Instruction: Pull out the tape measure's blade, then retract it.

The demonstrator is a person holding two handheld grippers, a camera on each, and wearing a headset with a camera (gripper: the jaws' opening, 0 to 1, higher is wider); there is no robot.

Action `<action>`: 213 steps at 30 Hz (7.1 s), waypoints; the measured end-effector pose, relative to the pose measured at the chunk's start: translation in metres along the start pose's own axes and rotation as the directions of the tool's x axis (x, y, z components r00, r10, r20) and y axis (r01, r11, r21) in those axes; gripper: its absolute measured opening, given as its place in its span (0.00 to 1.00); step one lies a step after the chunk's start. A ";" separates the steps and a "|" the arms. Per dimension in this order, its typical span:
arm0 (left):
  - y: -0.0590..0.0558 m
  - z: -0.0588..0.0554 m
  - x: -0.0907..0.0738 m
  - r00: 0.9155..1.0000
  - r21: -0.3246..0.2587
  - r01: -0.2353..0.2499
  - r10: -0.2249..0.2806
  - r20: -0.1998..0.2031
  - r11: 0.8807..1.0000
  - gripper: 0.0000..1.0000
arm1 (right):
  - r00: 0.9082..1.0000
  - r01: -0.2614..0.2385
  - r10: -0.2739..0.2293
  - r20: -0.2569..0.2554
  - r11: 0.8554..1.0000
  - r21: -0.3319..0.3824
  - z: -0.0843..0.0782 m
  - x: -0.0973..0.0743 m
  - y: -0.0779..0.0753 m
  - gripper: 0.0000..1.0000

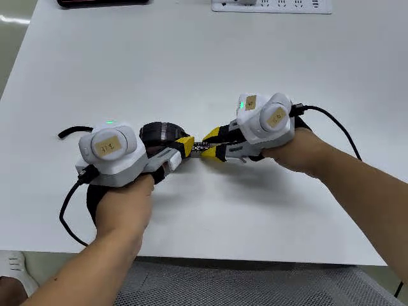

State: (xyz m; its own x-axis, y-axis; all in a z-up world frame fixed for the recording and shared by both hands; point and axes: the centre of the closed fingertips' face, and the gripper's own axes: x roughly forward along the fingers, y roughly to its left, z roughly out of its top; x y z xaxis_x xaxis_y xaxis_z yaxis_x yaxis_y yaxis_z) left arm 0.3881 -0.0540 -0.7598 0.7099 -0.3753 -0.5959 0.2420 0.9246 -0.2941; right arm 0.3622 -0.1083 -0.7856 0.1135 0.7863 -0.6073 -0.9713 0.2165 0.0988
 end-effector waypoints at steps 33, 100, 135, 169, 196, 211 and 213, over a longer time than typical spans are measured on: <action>-0.002 0.000 0.000 1.000 0.010 -0.007 0.007 -0.023 1.000 0.60 | 1.000 0.000 0.000 -0.014 1.000 0.028 0.003 0.012 -0.001 0.13; -0.010 0.009 -0.036 0.993 0.203 0.121 -0.118 -0.027 0.972 0.63 | 0.990 0.129 -0.135 0.036 0.983 0.130 0.016 -0.044 -0.003 0.51; -0.001 0.008 -0.089 0.954 0.359 0.298 -0.293 -0.069 0.885 0.76 | 0.966 0.252 -0.259 0.026 0.956 0.151 -0.006 -0.126 0.022 0.76; 0.018 -0.006 -0.119 0.928 0.468 0.373 -0.332 -0.170 0.801 0.94 | 0.941 0.332 -0.338 -0.010 0.918 0.217 -0.048 -0.177 0.062 0.86; 0.031 -0.017 -0.135 0.919 0.482 0.394 -0.338 -0.201 0.783 0.99 | 0.916 0.397 -0.400 -0.039 0.885 0.241 -0.066 -0.207 0.069 0.99; 0.031 -0.018 -0.136 0.921 0.479 0.390 -0.336 -0.198 0.786 0.99 | 0.913 0.402 -0.405 -0.041 0.879 0.256 -0.067 -0.208 0.068 0.99; 0.030 -0.019 -0.136 0.919 0.476 0.394 -0.338 -0.203 0.786 0.99 | 0.913 0.402 -0.406 -0.041 0.879 0.256 -0.067 -0.208 0.068 0.99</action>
State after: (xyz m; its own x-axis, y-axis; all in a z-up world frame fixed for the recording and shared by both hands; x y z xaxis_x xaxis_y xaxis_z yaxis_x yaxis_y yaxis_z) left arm 0.2863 0.0238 -0.7018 0.4363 -0.6703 -0.6003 0.7847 0.6099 -0.1107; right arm 0.2586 -0.2966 -0.7055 0.4894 0.6063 -0.6268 -0.7546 0.6547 0.0441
